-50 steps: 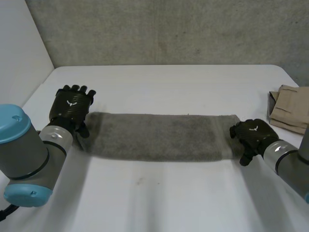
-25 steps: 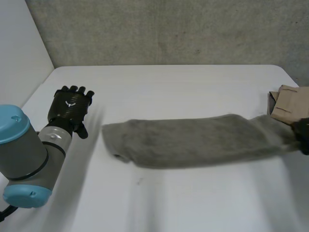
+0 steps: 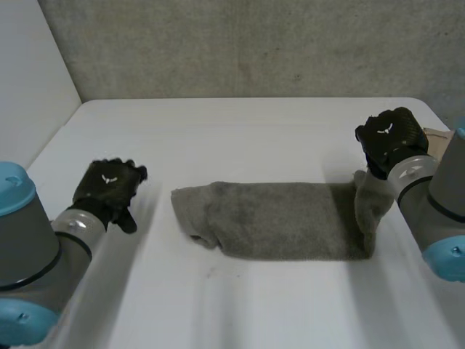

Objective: Fold the laundry.

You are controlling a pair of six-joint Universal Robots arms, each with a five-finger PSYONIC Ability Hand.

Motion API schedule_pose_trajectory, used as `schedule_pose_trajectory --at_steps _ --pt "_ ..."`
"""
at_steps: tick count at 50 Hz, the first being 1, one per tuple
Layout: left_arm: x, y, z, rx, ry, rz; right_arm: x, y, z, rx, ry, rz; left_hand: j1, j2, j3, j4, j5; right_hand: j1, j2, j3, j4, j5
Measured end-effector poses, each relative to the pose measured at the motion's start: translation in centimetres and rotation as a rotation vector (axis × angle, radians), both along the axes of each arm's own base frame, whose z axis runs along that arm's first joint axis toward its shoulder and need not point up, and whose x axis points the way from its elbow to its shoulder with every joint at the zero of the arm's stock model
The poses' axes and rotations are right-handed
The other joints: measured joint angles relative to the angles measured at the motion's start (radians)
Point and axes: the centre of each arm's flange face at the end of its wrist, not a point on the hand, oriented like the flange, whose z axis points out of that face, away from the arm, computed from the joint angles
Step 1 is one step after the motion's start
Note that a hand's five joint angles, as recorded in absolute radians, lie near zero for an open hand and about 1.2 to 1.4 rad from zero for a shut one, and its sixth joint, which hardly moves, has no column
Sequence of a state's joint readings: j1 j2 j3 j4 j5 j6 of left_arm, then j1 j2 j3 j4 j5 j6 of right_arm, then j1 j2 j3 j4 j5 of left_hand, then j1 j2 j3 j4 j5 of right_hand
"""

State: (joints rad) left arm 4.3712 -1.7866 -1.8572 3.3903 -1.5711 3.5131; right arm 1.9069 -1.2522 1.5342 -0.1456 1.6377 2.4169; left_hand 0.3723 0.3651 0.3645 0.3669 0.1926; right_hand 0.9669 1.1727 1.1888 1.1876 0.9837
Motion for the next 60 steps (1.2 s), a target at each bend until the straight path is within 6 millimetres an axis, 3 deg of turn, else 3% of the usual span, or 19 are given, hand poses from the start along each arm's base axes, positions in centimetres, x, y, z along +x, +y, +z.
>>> schedule_pose_trajectory --at_steps 6,10,12,13,18,26,49,60 --pt "-0.6 2.1 -0.3 0.145 0.122 -0.043 -1.1 -0.1 -1.2 0.035 0.018 -0.046 0.092 0.093 0.095 0.095 0.095 0.0 0.0 0.0 0.0 0.0" --pt "-1.3 3.1 -0.6 0.23 0.221 -0.068 -3.8 -0.9 -2.2 0.068 0.024 -0.122 0.154 0.158 0.159 0.158 0.156 0.0 0.0 0.0 0.0 0.0" --pt "-1.4 3.2 -0.6 0.234 0.227 -0.069 -4.0 -1.0 -2.2 0.07 0.024 -0.128 0.161 0.165 0.164 0.165 0.163 0.0 0.0 0.0 0.0 0.0" --pt "-1.9 3.5 -0.8 0.255 0.257 -0.081 -5.4 -1.3 -2.2 0.076 0.021 -0.16 0.188 0.191 0.191 0.19 0.188 0.0 0.0 0.0 0.0 0.002" --pt "-3.2 3.6 -1.6 0.27 0.274 -0.114 -7.7 -1.4 -2.1 0.084 0.005 -0.192 0.229 0.233 0.233 0.233 0.229 0.0 0.0 0.0 0.0 0.006" --pt "-5.5 3.2 -3.0 0.284 0.264 -0.151 -9.7 -1.1 -2.9 0.111 -0.023 -0.19 0.226 0.231 0.231 0.23 0.227 0.0 0.0 0.0 0.0 0.006" --pt "-8.5 0.7 -4.7 0.229 0.232 -0.078 -10.9 -0.3 -4.9 0.153 -0.037 -0.189 0.228 0.233 0.233 0.232 0.229 0.0 0.0 0.0 0.0 0.006" --pt "-9.5 -0.2 -6.1 0.232 0.219 -0.084 -10.9 -0.2 -5.1 0.154 -0.038 -0.186 0.402 0.406 0.401 0.398 0.39 0.0 0.0 0.0 0.0 0.009"
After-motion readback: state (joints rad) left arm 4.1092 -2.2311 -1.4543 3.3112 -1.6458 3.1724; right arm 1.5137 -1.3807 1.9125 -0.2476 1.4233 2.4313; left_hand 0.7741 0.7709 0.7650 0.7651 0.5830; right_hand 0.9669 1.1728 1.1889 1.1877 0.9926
